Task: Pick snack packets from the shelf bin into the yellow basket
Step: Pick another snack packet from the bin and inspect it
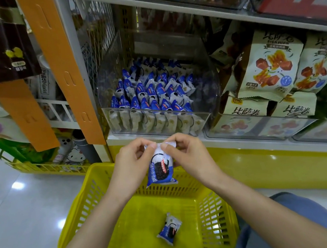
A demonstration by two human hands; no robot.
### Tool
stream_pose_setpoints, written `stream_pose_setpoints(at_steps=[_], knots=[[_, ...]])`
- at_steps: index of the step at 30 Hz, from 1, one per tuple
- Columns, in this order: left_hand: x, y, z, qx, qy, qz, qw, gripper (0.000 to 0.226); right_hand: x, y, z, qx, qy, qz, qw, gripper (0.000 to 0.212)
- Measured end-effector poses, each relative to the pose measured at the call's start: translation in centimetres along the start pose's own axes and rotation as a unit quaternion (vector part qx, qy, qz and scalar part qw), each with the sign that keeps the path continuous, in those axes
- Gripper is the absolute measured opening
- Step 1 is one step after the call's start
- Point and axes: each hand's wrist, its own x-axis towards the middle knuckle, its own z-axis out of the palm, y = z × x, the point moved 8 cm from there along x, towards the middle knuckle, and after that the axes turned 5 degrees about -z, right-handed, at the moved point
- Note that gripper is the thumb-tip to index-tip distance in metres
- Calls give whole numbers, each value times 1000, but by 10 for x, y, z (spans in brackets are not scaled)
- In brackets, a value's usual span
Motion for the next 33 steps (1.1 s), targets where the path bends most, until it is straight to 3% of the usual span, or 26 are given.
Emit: stream_pose_setpoints(at_steps=[7,14,16,18,20,23,25,28,30,33], knots=[[1,-4,5,-33,-36,-35,998,20,-6,-32,-1,-263,5,-175,949,6],[0,0,-2,55,39,12,998,10,-4,-39,-30,-192,122,-178,957,4],[2,-9,-1,-57,21,-60,996,20,-6,-44,-28,-185,113,-208,954,4],[2,-15,7,-188,-34,-139,972,34,-12,-50,-18,-215,80,-254,939,4],[-1,-14,10,-230,-77,-153,958,49,-18,-55,-7,-274,52,-301,912,5],[-3,-11,7,-227,-68,-130,963,29,-21,-56,6,-349,14,-338,874,12],[-1,-11,1,-203,-32,-125,971,25,-19,-51,9,-309,-10,-307,900,10],[0,-7,-1,-169,-28,-100,980,26,-9,-32,-3,-122,34,-152,980,10],[-1,-2,4,-166,-57,-83,981,25,-3,-16,-7,-25,52,-42,997,13],[-3,-1,14,-183,-99,-84,975,24,0,-3,2,99,-13,56,993,18]])
